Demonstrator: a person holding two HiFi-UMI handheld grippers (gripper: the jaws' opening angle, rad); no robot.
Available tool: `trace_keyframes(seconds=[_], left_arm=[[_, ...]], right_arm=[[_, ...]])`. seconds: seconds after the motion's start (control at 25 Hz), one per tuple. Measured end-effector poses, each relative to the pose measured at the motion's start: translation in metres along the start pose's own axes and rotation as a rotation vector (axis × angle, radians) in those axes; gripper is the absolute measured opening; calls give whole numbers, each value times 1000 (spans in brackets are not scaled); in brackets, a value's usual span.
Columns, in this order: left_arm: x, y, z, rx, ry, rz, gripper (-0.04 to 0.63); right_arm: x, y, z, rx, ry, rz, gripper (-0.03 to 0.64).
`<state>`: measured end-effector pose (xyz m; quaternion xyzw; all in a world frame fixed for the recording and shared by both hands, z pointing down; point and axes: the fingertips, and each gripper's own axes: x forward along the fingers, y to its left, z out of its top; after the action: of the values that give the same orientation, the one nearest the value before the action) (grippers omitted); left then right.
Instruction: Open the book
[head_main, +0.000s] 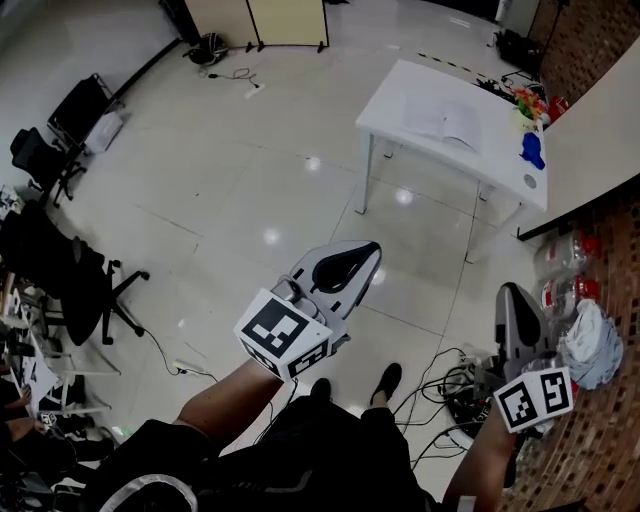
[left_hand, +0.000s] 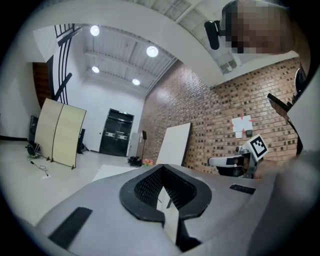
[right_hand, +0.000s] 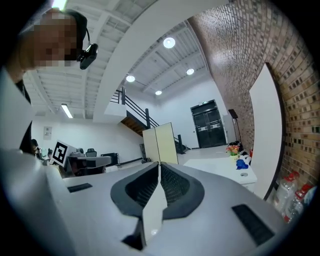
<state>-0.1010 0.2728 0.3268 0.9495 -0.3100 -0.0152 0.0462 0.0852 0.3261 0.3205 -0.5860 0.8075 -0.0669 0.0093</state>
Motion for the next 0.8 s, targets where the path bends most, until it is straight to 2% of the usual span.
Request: trace_keyframes(seconds=[0.12,0.24,0.56,0.8], left_arm=[[-37,5,0,-20,1,-12,-3],[-59,-6,2,-26,-2,-27,-3],[-85,-49,23,-14,-28,-41,-3],[-90,-78,35,25,-37,-58,-3]], right_arm=[[-15,39,-1,-14,-9,-27,9],[-36,56,4,-31,-22,-57,9],[-88,77,32,-73,-57,-82,9],[-115,78,38,-92,-60,-94,3]])
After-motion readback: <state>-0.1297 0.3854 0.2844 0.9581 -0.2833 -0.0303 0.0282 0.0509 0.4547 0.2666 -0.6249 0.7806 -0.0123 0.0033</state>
